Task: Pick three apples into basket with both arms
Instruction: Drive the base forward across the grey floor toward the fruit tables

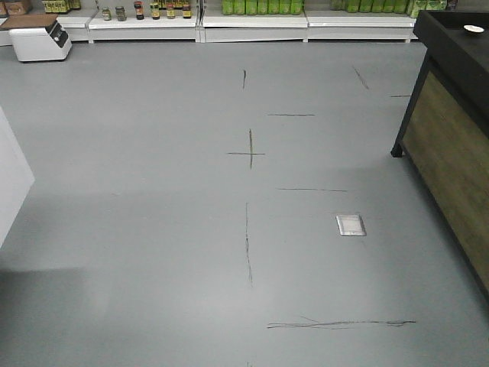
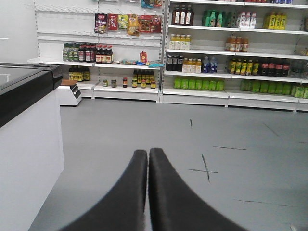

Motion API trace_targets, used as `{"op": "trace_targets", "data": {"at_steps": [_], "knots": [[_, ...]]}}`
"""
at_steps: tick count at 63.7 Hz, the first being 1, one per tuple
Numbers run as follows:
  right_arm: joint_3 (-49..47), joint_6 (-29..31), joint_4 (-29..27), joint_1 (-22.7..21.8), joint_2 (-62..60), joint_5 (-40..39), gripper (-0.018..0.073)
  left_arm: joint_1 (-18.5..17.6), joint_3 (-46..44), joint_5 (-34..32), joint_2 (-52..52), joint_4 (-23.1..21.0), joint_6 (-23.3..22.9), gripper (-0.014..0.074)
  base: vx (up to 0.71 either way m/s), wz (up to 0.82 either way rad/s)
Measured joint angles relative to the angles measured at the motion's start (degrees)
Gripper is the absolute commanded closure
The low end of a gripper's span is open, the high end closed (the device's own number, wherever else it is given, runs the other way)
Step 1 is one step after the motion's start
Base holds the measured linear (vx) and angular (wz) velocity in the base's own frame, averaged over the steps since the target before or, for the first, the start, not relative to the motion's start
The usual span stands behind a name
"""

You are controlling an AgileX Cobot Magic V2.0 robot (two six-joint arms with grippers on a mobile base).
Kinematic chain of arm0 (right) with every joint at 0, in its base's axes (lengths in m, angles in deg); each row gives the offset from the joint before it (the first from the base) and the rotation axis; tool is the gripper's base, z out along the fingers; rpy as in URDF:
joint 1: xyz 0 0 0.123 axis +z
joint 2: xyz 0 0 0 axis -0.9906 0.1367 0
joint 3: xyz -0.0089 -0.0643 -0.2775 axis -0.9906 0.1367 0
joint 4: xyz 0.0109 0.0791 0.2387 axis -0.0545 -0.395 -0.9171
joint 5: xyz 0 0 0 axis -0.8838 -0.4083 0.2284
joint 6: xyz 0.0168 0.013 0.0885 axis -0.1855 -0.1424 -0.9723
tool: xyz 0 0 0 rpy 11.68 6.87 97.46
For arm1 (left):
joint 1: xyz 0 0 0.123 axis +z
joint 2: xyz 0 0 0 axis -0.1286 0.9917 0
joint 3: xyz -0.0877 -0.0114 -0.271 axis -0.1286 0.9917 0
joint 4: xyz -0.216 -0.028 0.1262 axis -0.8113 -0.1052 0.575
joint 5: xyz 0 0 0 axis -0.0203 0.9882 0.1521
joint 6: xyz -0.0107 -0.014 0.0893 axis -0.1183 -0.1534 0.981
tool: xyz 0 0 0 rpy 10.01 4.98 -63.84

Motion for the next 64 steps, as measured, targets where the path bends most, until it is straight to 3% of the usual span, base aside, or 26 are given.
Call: {"op": "trace_targets", "data": {"at_steps": [64], "knots": [[0.0, 0.0, 0.0, 0.0, 0.0, 0.0, 0.0564, 0.0, 0.0, 0.0, 0.0, 0.0, 0.0, 0.0603, 0.09, 0.03]]}}
